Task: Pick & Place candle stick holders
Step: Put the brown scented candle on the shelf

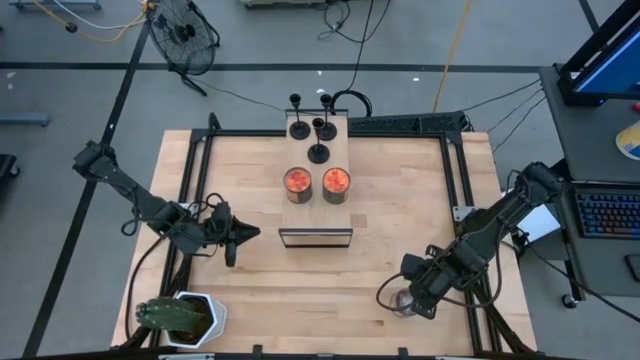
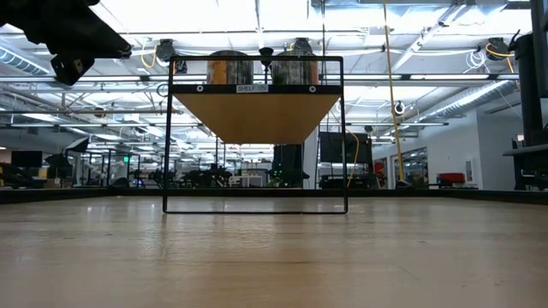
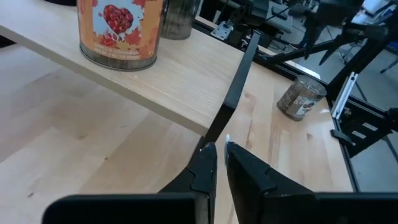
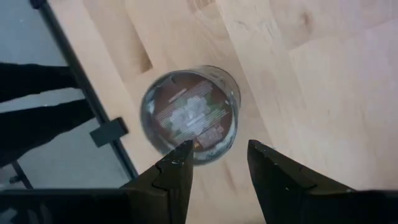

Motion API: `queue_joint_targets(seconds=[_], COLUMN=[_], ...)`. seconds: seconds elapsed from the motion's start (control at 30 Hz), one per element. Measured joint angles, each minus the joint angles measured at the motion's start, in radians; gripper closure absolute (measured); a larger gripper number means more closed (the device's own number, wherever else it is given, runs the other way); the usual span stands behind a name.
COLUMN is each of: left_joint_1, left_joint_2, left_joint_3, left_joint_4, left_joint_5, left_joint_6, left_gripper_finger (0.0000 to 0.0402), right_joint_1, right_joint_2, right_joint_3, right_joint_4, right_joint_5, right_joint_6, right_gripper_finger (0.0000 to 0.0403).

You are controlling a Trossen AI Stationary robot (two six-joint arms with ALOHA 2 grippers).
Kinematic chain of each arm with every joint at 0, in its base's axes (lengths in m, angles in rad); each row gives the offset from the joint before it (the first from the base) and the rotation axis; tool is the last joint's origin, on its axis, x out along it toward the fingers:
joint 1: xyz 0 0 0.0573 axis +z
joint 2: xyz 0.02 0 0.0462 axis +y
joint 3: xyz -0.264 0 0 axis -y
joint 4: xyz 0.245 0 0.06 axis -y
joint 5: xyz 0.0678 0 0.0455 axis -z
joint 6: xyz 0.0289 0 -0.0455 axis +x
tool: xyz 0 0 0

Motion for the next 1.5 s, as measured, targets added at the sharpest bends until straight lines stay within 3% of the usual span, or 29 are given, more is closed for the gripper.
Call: queue_joint_targets(seconds=[0.27, 0.93, 1.07, 1.33, 1.5], left_joint_1=[0.0, 0.0, 0.0, 0.0, 0.0], left_joint_2=[0.0, 0.0, 0.0, 0.0, 0.0], left_joint_3=[0.0, 0.0, 0.0, 0.0, 0.0], left_joint_4=[-0.006, -0.025, -0.025, -0.025, -0.026], left_joint_5=[-0.006, 0.003, 0.003, 0.003, 0.004], left_joint_6=[0.027, 0.021, 0.019, 0.019, 0.019], left_gripper_finger=[0.0362, 0.0362, 0.0362, 0.0362, 0.0362], right_joint_1=[0.0, -0.005, -0.005, -0.005, -0.005], right_joint_2=[-0.003, -0.006, -0.006, -0.006, -0.005], right_joint_3=[-0.142, -0.289, -0.289, -0.288, -0.29], right_joint_4=[0.112, 0.282, 0.282, 0.294, 0.298], right_joint_5=[0.0, -0.003, -0.001, 0.0, 0.0], right_joint_6=[0.054, 0.085, 0.092, 0.078, 0.07], right_gripper_finger=[0.0259, 0.0263, 0.0292, 0.0388, 0.0392])
